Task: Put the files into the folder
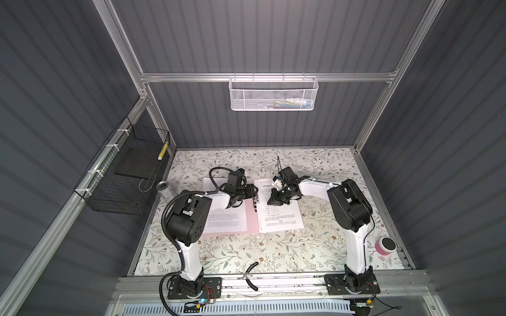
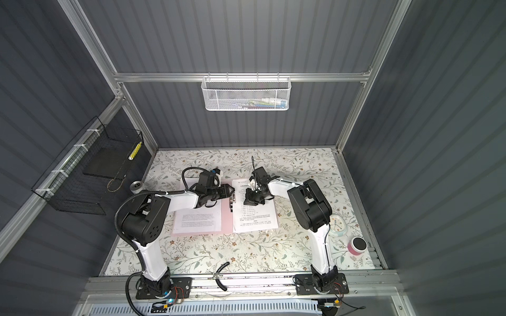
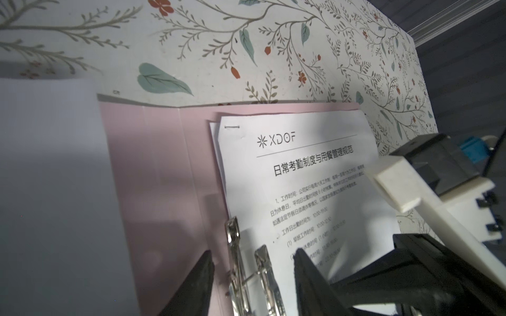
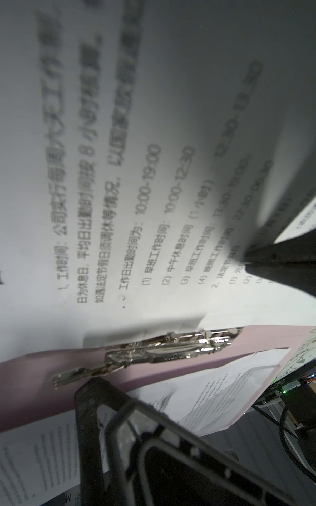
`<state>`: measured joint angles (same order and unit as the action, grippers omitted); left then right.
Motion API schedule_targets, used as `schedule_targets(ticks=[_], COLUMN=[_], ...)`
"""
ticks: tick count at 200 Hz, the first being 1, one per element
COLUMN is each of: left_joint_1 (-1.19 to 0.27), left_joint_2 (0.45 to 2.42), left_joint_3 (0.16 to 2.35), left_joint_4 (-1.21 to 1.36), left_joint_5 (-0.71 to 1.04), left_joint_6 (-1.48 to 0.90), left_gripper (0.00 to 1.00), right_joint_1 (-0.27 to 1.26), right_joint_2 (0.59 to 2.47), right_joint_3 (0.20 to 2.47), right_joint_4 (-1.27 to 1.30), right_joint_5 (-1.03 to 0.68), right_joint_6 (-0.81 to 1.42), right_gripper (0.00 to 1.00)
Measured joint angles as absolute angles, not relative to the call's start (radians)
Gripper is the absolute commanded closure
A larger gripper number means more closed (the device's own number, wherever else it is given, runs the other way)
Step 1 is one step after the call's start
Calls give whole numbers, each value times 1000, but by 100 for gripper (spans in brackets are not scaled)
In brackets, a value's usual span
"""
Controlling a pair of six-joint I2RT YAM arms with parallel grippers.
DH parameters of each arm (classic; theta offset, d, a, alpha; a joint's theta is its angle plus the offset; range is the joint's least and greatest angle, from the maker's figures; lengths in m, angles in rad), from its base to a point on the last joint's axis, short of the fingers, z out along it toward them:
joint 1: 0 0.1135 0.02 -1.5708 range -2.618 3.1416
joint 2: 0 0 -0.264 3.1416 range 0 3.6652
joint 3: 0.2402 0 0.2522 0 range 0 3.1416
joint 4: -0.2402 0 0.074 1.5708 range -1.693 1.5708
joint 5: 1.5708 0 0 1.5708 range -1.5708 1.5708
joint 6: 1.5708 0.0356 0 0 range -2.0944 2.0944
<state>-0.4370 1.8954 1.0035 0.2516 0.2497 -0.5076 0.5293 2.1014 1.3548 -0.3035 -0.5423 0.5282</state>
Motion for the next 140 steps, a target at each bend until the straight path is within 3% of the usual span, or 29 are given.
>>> schedule_targets(ticks=[140], left_joint_1=[-437], left_joint_2=[1955], left_joint_3=[1048], left_joint_4=[271], left_joint_5=[271], left_joint_6=[-508], left_gripper=[51], right_joint_1=[525], right_joint_2=[2105], right_joint_3=[1354], right_joint_4=[-299], right_joint_5=[-556], right_joint_6=[528], right_gripper=[100])
